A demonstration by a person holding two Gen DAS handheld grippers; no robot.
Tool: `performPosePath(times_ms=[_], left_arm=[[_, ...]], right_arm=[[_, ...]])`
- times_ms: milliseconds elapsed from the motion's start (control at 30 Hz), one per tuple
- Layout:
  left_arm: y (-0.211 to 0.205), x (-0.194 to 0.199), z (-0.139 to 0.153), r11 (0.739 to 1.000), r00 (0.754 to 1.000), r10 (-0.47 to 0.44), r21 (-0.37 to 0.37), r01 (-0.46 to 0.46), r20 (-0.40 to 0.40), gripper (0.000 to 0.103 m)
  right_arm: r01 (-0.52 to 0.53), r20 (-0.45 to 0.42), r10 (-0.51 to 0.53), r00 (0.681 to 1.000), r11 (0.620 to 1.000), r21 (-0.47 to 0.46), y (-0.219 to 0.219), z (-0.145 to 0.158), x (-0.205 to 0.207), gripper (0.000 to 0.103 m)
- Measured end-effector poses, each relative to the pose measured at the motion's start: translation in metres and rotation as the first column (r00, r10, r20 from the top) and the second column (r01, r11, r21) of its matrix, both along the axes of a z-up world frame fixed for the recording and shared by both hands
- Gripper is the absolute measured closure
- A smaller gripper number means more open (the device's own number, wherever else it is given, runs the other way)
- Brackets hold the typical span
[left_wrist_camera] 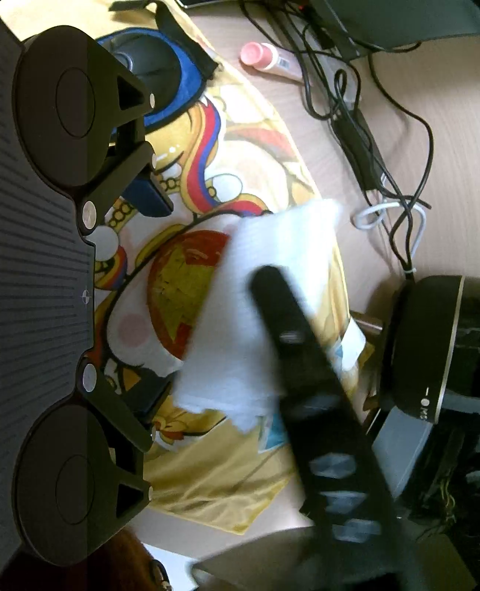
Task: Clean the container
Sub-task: 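Wipe the doll with the towel in the right gripper while the left gripper holds it, then keep wiping the doll's red body with the towel while the left gripper holds it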
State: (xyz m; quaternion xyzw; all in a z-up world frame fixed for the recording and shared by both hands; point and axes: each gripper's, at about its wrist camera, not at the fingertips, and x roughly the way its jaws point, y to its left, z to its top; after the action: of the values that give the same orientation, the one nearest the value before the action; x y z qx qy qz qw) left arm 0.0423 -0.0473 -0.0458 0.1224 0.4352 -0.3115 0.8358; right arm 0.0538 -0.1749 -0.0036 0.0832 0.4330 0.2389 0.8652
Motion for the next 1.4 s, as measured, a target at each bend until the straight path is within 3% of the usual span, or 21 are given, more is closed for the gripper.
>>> performPosePath(times_ms=[300,433,600,733,800,1000,1100,1200,1233,1267,1367,1400], left_arm=[[-0.004,-0.001,-0.002,1.0,1.0,-0.018,0.016,0.018,-0.001,0.004],[-0.004,0.0,-0.003,1.0,1.0,-0.017,0.015,0.017,-0.009,0.004],[-0.002,0.006,0.0,1.0,1.0,-0.001,-0.014,0.001,-0.02,0.004],[0.004,0.025,0.004,0.992,0.994,0.068,-0.102,-0.077,-0.089,0.003],[0.001,0.032,0.001,0.988,0.989,0.092,-0.11,-0.105,-0.116,0.003],[-0.013,0.041,-0.014,0.982,0.975,0.151,-0.088,-0.167,-0.163,0.003],[-0.017,0.041,-0.013,0.982,0.981,0.127,-0.118,-0.144,-0.145,0.003],[-0.017,0.042,-0.017,0.98,0.984,0.11,-0.151,-0.13,-0.138,0.004],[-0.016,0.042,-0.018,0.978,0.985,0.112,-0.162,-0.132,-0.128,0.009],[-0.015,0.042,-0.017,0.977,0.987,0.116,-0.167,-0.134,-0.114,0.022],[-0.011,0.04,-0.014,0.979,0.992,0.106,-0.167,-0.115,-0.06,0.022],[-0.014,0.038,-0.011,0.987,0.997,0.08,-0.136,-0.08,-0.01,0.022]], right_arm=[[-0.034,-0.056,0.041,0.998,0.993,0.117,-0.006,-0.007,-0.007,0.089],[0.08,-0.1,-0.065,0.993,0.985,0.15,-0.029,-0.014,0.004,0.089],[0.222,-0.181,-0.189,0.965,0.957,0.185,-0.065,-0.028,0.017,0.089],[0.265,-0.126,-0.258,0.958,0.963,0.042,-0.069,-0.032,0.023,0.089],[0.264,-0.071,-0.267,0.961,0.963,-0.047,-0.064,-0.032,0.024,0.089],[0.244,-0.131,-0.223,0.966,0.954,0.177,-0.063,-0.026,0.028,0.089],[0.237,-0.135,-0.214,0.967,0.954,0.183,-0.056,-0.029,0.034,0.089],[0.258,-0.103,-0.248,0.963,0.961,0.095,-0.053,-0.033,0.033,0.089],[0.27,-0.084,-0.264,0.961,0.961,0.058,-0.053,-0.033,0.032,0.089],[0.281,-0.064,-0.28,0.958,0.959,0.02,-0.053,-0.033,0.031,0.089],[0.314,-0.087,-0.308,0.947,0.947,0.067,-0.067,-0.033,0.027,0.089],[0.324,-0.103,-0.314,0.944,0.942,0.093,-0.072,-0.033,0.027,0.089]])
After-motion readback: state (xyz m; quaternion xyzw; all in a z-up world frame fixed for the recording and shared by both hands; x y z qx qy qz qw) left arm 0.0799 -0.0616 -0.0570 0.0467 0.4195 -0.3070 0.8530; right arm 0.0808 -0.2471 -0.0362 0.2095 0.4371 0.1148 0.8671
